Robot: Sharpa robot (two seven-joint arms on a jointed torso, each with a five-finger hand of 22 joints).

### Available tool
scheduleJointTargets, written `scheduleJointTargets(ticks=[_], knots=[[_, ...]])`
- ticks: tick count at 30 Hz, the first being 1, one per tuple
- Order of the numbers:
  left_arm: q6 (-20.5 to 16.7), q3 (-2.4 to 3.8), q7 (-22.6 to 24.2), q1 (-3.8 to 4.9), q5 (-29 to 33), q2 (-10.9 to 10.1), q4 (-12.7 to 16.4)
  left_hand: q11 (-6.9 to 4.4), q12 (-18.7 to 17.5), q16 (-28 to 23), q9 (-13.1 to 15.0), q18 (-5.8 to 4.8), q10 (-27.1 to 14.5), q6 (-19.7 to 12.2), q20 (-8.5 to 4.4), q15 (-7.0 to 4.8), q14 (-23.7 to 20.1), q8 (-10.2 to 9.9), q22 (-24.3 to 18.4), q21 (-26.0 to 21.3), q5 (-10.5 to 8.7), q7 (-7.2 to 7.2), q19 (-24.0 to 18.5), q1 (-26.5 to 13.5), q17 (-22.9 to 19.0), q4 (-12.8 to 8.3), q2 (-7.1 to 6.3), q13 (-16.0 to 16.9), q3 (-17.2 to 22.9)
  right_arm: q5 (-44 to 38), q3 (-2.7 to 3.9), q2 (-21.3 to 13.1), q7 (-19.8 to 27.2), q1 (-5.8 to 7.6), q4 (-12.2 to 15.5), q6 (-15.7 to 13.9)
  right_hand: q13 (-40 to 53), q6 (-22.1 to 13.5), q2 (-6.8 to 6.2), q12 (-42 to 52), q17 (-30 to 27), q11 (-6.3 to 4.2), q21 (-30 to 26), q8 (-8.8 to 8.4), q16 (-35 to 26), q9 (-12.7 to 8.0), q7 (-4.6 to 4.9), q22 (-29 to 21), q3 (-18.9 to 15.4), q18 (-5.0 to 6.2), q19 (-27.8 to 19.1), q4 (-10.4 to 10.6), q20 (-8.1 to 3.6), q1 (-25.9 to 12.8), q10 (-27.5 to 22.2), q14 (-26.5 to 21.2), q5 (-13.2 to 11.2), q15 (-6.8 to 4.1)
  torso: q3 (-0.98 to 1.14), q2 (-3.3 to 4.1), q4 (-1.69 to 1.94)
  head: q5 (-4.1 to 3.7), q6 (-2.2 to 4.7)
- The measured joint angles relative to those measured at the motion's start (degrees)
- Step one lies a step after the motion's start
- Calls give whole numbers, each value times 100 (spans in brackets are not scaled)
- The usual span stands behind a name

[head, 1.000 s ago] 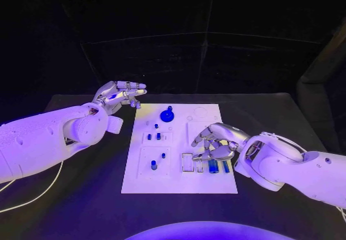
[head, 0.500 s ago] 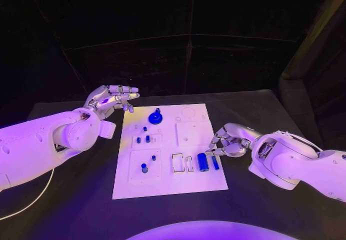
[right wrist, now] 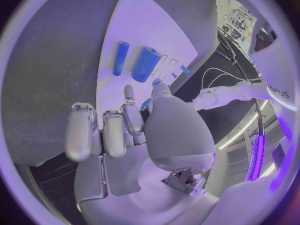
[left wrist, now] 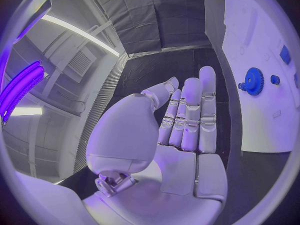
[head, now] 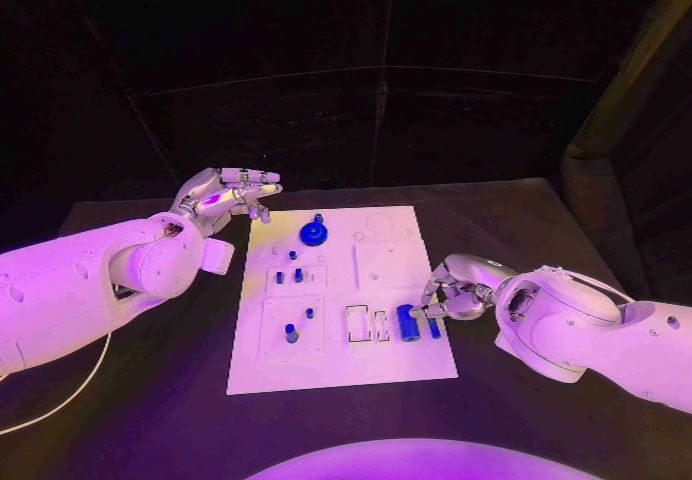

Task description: Assemble the parts on the task board

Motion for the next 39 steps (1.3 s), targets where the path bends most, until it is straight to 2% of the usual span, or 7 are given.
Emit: scheduleJointTargets(ticks=[12, 23, 27, 29, 33, 35, 39], knots=[[5, -1, 0, -1, 0, -10, 7, 0, 0, 0, 0, 0, 0, 0, 0, 0, 0, 0, 0, 0, 0, 0, 0, 0, 0, 0, 0, 0, 0, -229, 0, 383, -205, -206, -164, 220, 159, 0, 0, 97, 125, 5, 82, 43, 72, 29, 0, 134, -17, 1, 0, 16, 0, 0, 46, 0, -7, 1, -4, 8, -3, -1, -34], [9, -1, 0, -1, 0, -23, 7, 0, 24, 0, 0, 0, 0, 0, 0, 0, 0, 27, 0, 0, 0, 0, 0, 0, -6, 0, 0, 0, 0, -399, 41, 591, -233, -265, -262, 230, 232, -22, 23, 143, 123, -16, 98, 135, 96, 60, -4, 165, -17, 1, -1, 16, 0, -23, 66, 0, -8, 1, -7, 7, -4, 34, -73], [11, -1, 0, -1, 0, -30, 7, 0, 24, 0, 0, 0, 0, 0, 0, 0, 0, 27, 0, 0, 0, 0, 0, 0, -6, 0, 0, 0, 0, -471, 44, 606, -242, -285, -268, 180, 315, -23, 87, 206, 123, 6, 105, 155, 133, 92, -2, 196, -25, -4, -1, 24, 0, 41, 88, 0, 243, 1, -7, 7, -8, 35, -83], [12, -1, 0, -1, 0, -31, 7, 0, 24, 0, 0, 0, 0, 0, 0, 0, 0, 27, 0, 0, 0, 0, 0, 0, -6, 0, 0, 0, 0, -498, 40, 601, -243, -299, -252, 127, 379, -34, 142, 257, 123, -18, 131, 193, 133, 92, 9, 214, -15, -91, -1, 13, 0, 96, 109, 0, 371, 1, -7, 6, -8, 40, -81], [15, -2, 0, -1, 0, -34, 8, 0, 24, 0, 0, 0, 0, 0, 0, 0, 0, 27, 0, 0, 0, 0, 0, 0, -6, 0, 0, 0, 0, -479, 18, 514, -201, -325, -181, -69, 404, -64, 306, 314, 123, -26, 170, 244, 177, 116, -25, 267, -8, -90, -1, -43, 0, 276, 158, 0, 812, 1, -6, 4, -8, 47, -80], [16, -2, 0, -2, 0, -34, 7, 0, 24, 0, 0, 0, 0, 0, 0, 0, 0, 27, 0, 0, 0, 0, 0, 0, -6, 0, 0, 0, 0, -419, 4, 444, -155, -341, -136, -188, 404, -74, 309, 314, 123, -26, 170, 244, 183, 113, -16, 279, -12, -91, -1, -65, 0, 345, 158, 0, 996, 1, -7, 1, -8, 50, -83], [20, -2, 0, -2, 0, -26, 3, 0, 24, 0, 0, 0, 0, 0, 0, 0, 0, 27, 0, 0, 0, 0, 0, 0, -6, 0, 0, 0, 0, -217, -3, 319, -14, -352, 43, -471, 404, -44, 303, 342, 122, -47, 170, 262, 182, 150, -46, 296, -14, -90, -1, -68, 0, 365, 178, 1, 1124, 2, -12, -2, -1, 46, -77]])
